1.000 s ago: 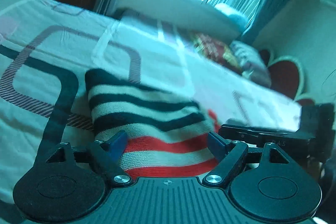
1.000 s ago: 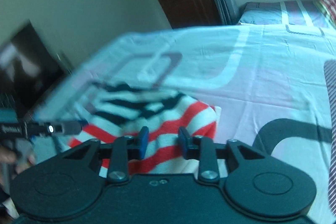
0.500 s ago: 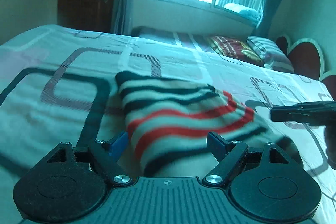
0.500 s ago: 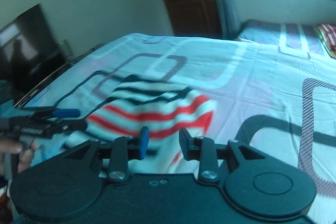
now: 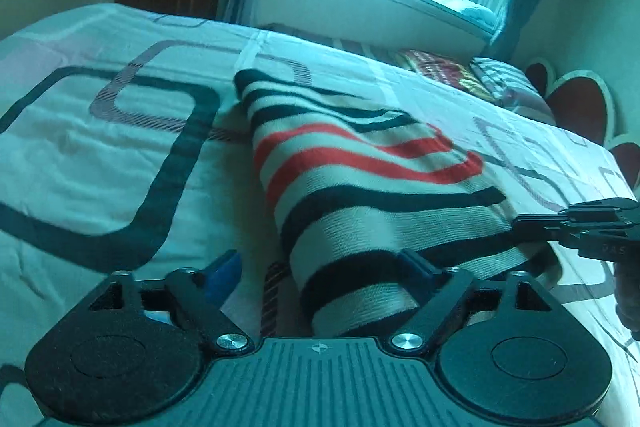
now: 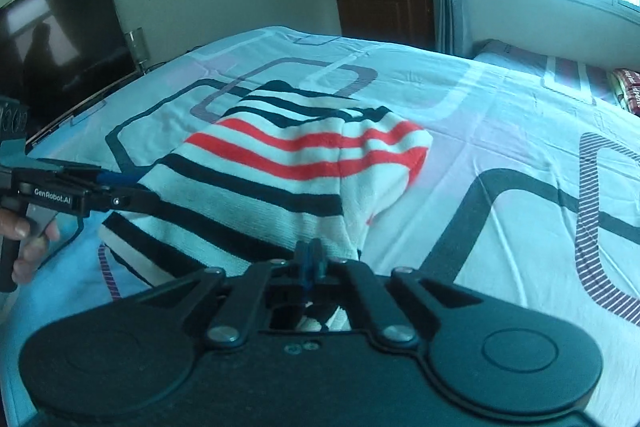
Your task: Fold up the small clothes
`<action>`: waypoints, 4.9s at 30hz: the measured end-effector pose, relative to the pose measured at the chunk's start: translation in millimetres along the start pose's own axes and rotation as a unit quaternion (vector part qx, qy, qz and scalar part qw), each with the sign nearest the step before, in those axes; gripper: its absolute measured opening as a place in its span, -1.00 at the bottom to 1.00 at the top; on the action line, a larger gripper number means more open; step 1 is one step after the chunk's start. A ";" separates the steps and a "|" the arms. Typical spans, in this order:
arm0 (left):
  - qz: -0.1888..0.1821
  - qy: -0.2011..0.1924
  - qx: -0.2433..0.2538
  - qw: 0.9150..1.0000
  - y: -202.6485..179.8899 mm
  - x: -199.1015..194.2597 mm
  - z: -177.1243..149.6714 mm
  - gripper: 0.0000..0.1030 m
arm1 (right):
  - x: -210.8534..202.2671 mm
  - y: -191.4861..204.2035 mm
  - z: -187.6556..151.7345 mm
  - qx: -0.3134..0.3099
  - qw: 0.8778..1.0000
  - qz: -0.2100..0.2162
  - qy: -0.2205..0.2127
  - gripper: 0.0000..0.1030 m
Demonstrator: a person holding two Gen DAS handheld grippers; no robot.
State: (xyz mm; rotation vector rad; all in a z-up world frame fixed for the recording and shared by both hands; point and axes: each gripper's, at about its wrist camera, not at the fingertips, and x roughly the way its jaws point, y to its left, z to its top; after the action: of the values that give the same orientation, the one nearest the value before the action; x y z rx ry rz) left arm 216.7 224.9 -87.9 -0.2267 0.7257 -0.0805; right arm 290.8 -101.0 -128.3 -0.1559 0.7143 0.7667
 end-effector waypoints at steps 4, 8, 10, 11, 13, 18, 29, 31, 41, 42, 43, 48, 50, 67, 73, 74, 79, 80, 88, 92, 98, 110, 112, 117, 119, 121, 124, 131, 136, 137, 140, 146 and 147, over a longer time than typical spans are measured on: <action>-0.003 0.002 -0.018 1.000 8.1 7.7 -6.0 0.92 | 5.7 -1.3 -3.2 0.012 1.000 -0.003 0.001 -1.00; -0.002 -0.001 -0.010 1.000 9.4 11.3 -8.1 0.99 | 9.8 -0.6 -5.1 0.011 1.000 -0.006 0.000 -1.00; 0.001 0.000 -0.005 1.000 8.0 12.5 -7.1 1.00 | 11.9 -1.9 -4.3 0.018 1.000 -0.005 0.000 -1.00; 0.003 0.000 -0.001 1.000 7.0 12.9 -6.6 1.00 | 13.2 -2.1 -3.9 0.019 1.000 -0.006 0.000 -1.00; 0.011 -0.001 0.015 1.000 1.5 12.4 -6.2 1.00 | 15.4 -1.7 -2.6 0.023 1.000 -0.008 0.002 -1.00; 0.017 0.003 0.014 1.000 -0.7 11.3 -4.6 1.00 | 15.5 -1.8 -1.5 0.030 1.000 -0.009 0.006 -1.00; 0.110 -0.002 0.038 0.993 -25.9 -38.1 -13.6 1.00 | -43.6 13.0 -12.9 0.081 0.996 -0.036 -0.008 -0.28; 0.106 0.003 0.030 0.994 -28.4 -53.4 -22.3 1.00 | -63.7 15.8 -21.2 0.095 0.995 -0.035 -0.009 -0.24; 0.121 -0.060 0.038 0.990 -68.4 -153.4 -59.3 1.00 | -174.0 51.3 -60.2 0.129 0.988 -0.073 -0.050 0.80; 0.120 -0.065 0.041 0.990 -74.7 -162.7 -60.0 1.00 | -180.4 57.2 -61.9 0.126 0.988 -0.074 -0.049 0.82; 0.117 -0.070 0.039 0.990 -80.9 -173.2 -61.2 1.00 | -185.8 63.4 -62.7 0.121 0.989 -0.076 -0.049 0.84; 0.090 -0.090 0.013 0.992 -103.5 -214.4 -60.9 1.00 | -207.4 95.5 -63.3 0.114 0.986 -0.103 -0.064 0.91; 0.093 -0.102 0.018 0.990 -113.9 -229.7 -61.9 1.00 | -215.5 106.5 -64.5 0.123 0.984 -0.109 -0.075 0.99; 0.080 -0.114 0.054 0.989 -137.3 -270.1 -65.9 1.00 | -223.0 157.3 -58.5 0.090 0.979 -0.147 -0.105 0.99; 0.077 -0.113 0.054 0.989 -136.4 -267.4 -64.0 1.00 | -222.9 160.7 -57.0 0.087 0.979 -0.151 -0.105 0.99; 0.076 -0.114 0.055 0.989 -136.9 -267.3 -63.5 1.00 | -222.8 160.8 -56.7 0.087 0.979 -0.151 -0.105 0.99; 0.074 -0.117 0.064 0.988 -140.6 -265.3 -60.7 1.00 | -225.5 159.4 -56.6 0.091 0.978 -0.153 -0.109 0.99; 0.074 -0.116 0.064 0.988 -140.5 -264.4 -60.1 1.00 | -225.5 158.7 -56.3 0.092 0.978 -0.153 -0.110 0.99; 0.077 -0.115 0.066 0.988 -140.1 -263.2 -59.2 1.00 | -223.9 159.3 -56.0 0.089 0.978 -0.154 -0.107 0.99; 0.076 -0.113 0.065 0.989 -139.6 -262.4 -59.7 1.00 | -223.5 159.1 -56.1 0.089 0.979 -0.153 -0.104 0.99; 0.074 -0.113 0.067 0.989 -140.8 -261.4 -59.7 1.00 | -224.4 159.4 -57.2 0.087 0.978 -0.155 -0.105 0.99; 0.070 -0.110 0.074 0.989 -142.4 -257.1 -58.0 1.00 | -227.8 155.8 -60.5 0.093 0.977 -0.158 -0.107 0.99; 0.071 -0.110 0.075 0.989 -141.8 -257.0 -58.2 1.00 | -227.8 156.1 -60.3 0.094 0.977 -0.158 -0.107 0.99; 0.073 -0.110 0.072 0.989 -139.9 -256.3 -57.6 1.00 | -227.1 156.3 -59.9 0.093 0.978 -0.157 -0.106 0.99; 0.074 -0.111 0.070 0.989 -139.0 -256.2 -57.9 1.00 | -226.9 156.6 -59.8 0.091 0.977 -0.157 -0.107 0.99; 0.074 -0.111 0.069 0.989 -139.1 -256.0 -57.7 1.00 | -226.3 156.6 -59.9 0.090 0.978 -0.156 -0.106 0.99; 0.075 -0.110 0.069 0.989 -139.4 -255.8 -58.3 1.00 | -226.1 156.5 -60.0 0.090 0.978 -0.155 -0.105 0.99; 0.075 -0.109 0.069 0.989 -139.2 -255.4 -58.4 1.00 | -225.9 156.5 -60.1 0.089 0.978 -0.155 -0.105 0.99; 0.075 -0.109 0.070 0.989 -139.7 -255.6 -58.7 1.00 | -226.1 155.9 -59.8 0.090 0.979 -0.153 -0.104 0.99; 0.074 -0.109 0.070 0.989 -139.5 -255.2 -58.4 1.00 | -226.3 156.1 -59.9 0.090 0.979 -0.153 -0.104 0.99; 0.073 -0.109 0.070 0.989 -138.7 -254.6 -58.0 1.00 | -226.0 155.8 -59.4 0.089 0.979 -0.153 -0.103 0.99; 0.070 -0.109 0.071 0.989 -136.3 -253.8 -58.7 1.00 | -226.3 154.7 -59.3 0.087 0.979 -0.154 -0.102 0.99; 0.071 -0.108 0.072 0.989 -136.1 -253.3 -58.7 1.00 | -225.5 154.3 -58.9 0.087 0.979 -0.154 -0.100 0.99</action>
State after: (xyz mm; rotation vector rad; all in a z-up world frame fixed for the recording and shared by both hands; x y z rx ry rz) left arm -10.6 120.4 65.5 -0.0439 0.5159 0.0278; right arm 41.3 -142.8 -9.3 -0.0279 0.5449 0.4146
